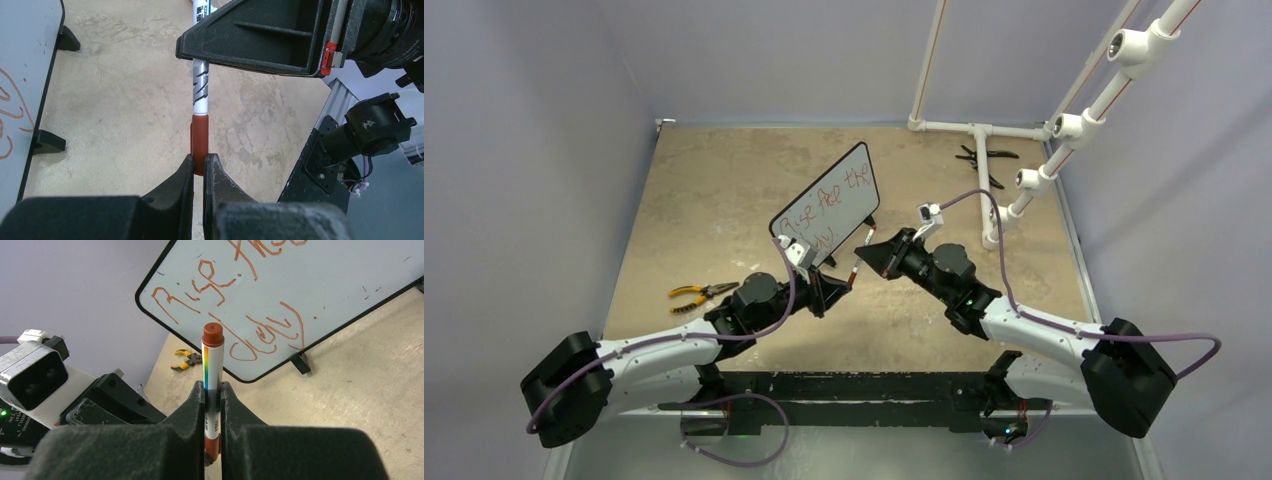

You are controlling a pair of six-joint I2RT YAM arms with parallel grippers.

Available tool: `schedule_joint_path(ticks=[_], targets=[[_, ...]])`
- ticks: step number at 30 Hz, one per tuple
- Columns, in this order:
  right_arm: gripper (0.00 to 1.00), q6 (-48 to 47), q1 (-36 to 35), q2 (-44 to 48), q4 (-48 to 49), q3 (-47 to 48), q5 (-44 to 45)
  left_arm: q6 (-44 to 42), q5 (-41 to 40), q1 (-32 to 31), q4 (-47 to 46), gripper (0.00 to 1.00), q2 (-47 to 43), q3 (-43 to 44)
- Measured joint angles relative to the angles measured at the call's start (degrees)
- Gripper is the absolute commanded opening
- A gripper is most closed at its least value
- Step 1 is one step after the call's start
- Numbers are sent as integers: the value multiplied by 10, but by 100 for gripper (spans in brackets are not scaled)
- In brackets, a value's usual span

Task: Write a sentence on the whiteboard
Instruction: Insert the whiteboard marker without the cap into the pen cap.

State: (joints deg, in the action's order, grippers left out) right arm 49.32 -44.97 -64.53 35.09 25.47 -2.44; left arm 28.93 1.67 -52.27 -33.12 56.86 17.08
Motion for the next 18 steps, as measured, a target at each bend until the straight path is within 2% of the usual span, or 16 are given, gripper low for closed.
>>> schedule_joint_path(ticks=[18], targets=[[0, -4, 4, -7, -18, 8, 14, -15, 3, 7, 19, 0, 39, 33]])
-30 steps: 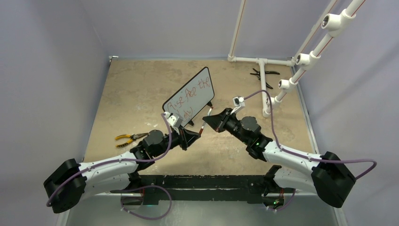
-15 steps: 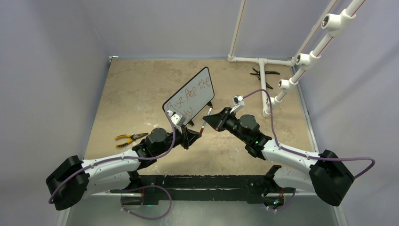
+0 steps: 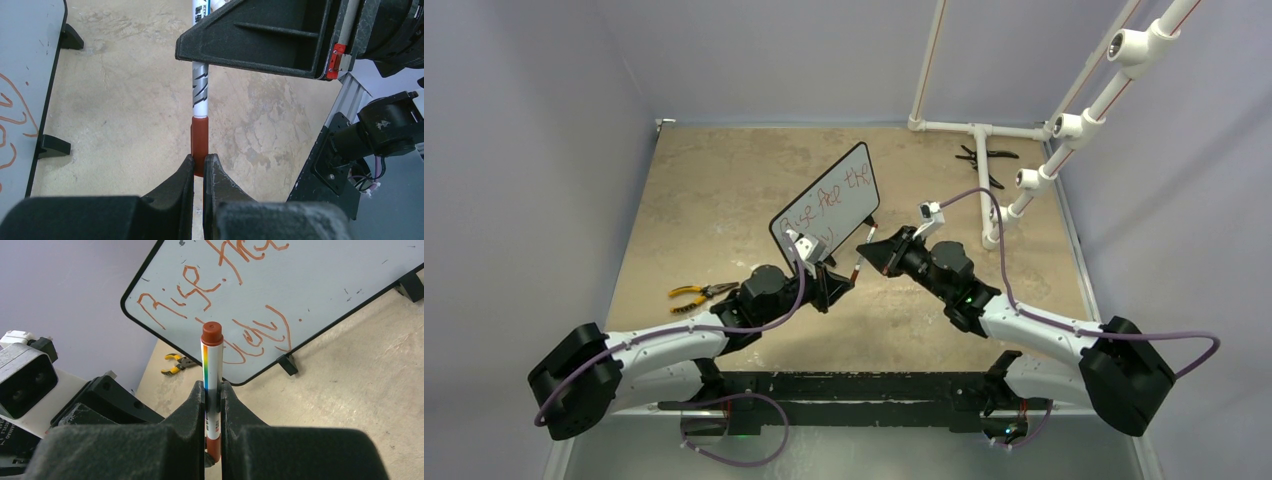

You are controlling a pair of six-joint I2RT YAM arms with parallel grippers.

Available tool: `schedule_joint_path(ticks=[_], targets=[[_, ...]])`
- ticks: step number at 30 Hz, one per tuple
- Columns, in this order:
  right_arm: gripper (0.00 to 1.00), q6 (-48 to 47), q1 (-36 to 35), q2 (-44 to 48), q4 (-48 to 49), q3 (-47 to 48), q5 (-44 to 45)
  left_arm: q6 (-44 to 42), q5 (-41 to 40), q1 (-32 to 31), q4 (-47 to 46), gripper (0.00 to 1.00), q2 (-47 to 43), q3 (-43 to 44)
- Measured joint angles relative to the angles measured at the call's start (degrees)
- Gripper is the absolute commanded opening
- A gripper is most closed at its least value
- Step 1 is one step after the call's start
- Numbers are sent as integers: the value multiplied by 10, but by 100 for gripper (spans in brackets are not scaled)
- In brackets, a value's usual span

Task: Write a sentence on the whiteboard
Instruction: Insert the whiteboard marker without the cap into the pen cap.

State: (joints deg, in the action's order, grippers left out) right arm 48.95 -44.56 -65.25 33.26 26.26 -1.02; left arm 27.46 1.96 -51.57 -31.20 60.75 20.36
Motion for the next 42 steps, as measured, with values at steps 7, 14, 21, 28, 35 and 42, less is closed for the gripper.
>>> schedule_joint_path(ticks=[7, 14, 21, 28, 35, 42], targets=[[0, -4, 0, -9, -8, 6, 0, 5, 20, 14, 0, 0, 9, 2], [0, -4, 0, -16, -12, 9, 1, 6, 33, 21, 0, 0, 15, 3], [0, 8, -1, 24, -51, 11, 26, 2, 78, 30, 22, 0, 13, 24], [0, 45, -18, 72, -66, 0, 42, -16, 116, 36, 121, 32, -57, 53], [0, 55, -29, 65, -99, -6, 41, -23, 124, 40, 169, 65, -109, 94], [0, 57, -29, 73, -99, -12, 41, -26, 136, 39, 200, 82, -66, 104]])
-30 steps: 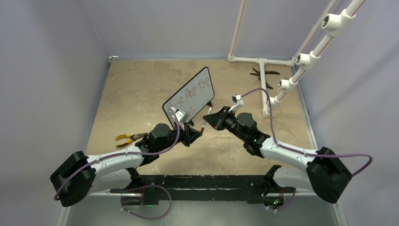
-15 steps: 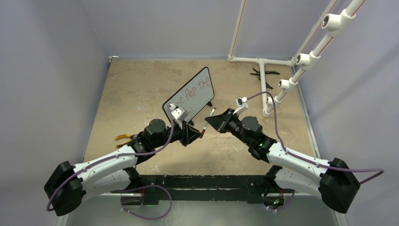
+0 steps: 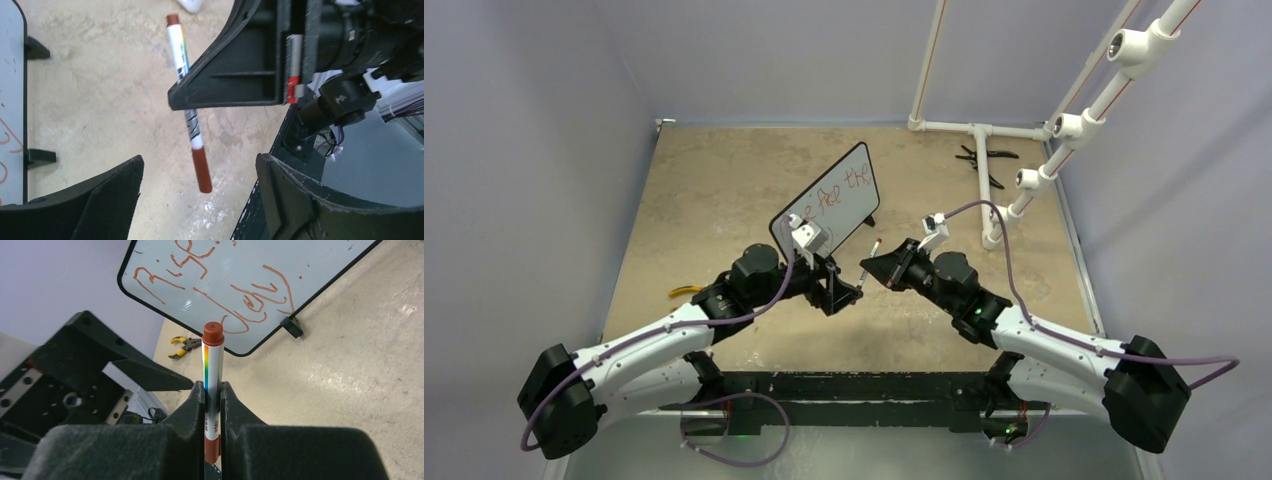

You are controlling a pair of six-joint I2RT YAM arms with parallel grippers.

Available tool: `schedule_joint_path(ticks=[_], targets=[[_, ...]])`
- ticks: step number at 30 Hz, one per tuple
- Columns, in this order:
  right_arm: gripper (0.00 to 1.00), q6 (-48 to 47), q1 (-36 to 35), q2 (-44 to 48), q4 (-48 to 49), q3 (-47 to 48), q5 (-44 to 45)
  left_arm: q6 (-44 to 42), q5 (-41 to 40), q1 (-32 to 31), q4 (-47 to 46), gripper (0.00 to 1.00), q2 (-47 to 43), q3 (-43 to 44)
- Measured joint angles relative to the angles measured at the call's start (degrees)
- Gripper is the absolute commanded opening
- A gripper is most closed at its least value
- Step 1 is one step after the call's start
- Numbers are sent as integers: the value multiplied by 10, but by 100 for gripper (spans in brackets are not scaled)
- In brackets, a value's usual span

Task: Write a sentence on the whiteboard
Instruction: Insert the whiteboard marker without the cap into the pen cap, then adjust the whiteboard marker.

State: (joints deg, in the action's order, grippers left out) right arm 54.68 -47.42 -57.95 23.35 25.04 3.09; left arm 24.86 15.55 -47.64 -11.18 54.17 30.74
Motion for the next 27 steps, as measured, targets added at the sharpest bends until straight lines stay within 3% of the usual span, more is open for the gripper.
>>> schedule_joint_path(ticks=[7, 19, 24, 27], targets=[[0, -2, 0, 22, 9, -7, 0, 1, 18, 0, 15, 79, 47, 0], [0, -12, 0, 21, 22, -7, -11, 2, 69, -2, 9, 40, 101, 7], [0, -18, 0, 19, 26, -7, -12, 5, 78, -4, 1, 0, 102, 7], [0, -27, 0, 16, 35, -7, -13, 13, 77, -3, -2, 0, 103, 7]])
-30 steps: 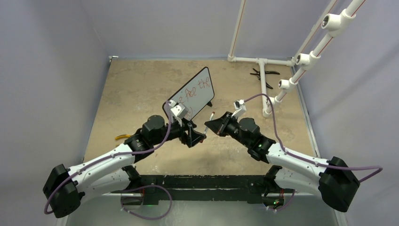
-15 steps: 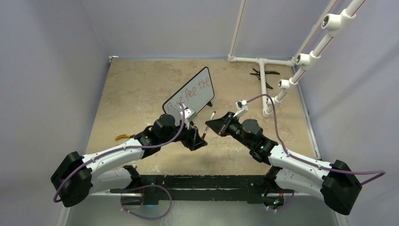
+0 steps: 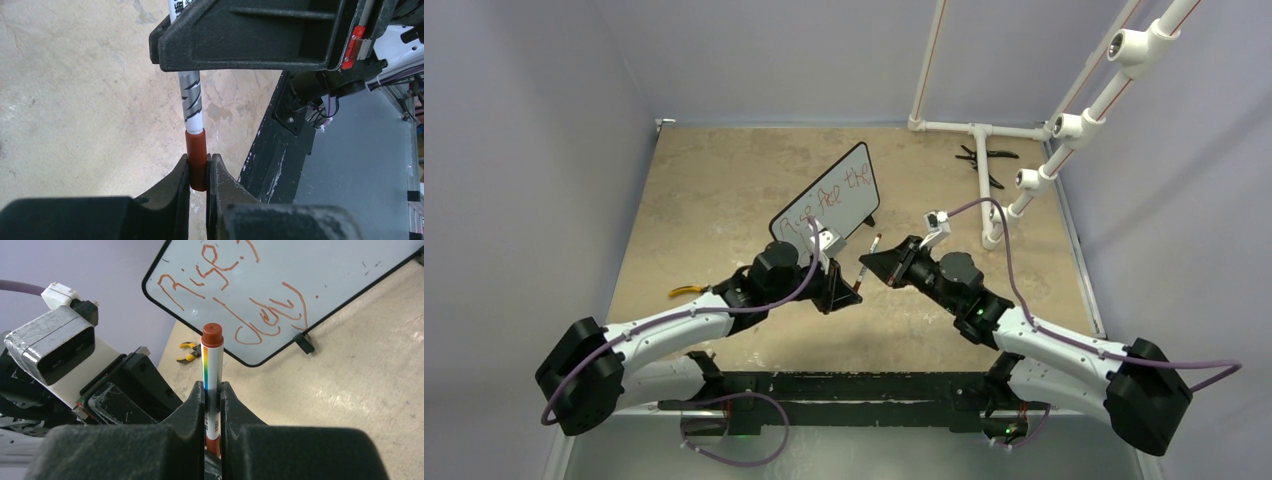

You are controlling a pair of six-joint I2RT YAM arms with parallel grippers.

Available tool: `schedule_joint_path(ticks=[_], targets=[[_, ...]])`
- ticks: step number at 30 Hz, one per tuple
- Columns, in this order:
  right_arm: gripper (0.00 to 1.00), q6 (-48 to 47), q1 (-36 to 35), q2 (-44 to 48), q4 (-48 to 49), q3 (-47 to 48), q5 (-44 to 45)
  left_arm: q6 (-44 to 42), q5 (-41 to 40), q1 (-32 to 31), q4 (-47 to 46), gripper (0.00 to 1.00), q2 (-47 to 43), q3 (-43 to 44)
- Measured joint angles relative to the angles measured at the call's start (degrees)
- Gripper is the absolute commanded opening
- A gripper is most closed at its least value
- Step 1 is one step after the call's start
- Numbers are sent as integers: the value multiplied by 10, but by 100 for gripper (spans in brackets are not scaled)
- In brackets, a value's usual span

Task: Write a sentence on the whiteboard
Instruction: Adjust the whiteboard marker.

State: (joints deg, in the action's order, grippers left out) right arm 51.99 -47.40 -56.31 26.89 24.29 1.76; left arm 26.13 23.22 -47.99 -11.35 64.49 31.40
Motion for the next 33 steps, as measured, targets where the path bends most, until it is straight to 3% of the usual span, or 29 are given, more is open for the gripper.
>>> schedule_joint_path(ticks=[18, 33], targets=[[0, -62, -1, -32, 46, 6, -33, 18, -51, -3, -18, 0, -19, -16], [0, -98, -8, -33, 55, 16, -27, 21, -1, 32, -15, 0, -14, -2]])
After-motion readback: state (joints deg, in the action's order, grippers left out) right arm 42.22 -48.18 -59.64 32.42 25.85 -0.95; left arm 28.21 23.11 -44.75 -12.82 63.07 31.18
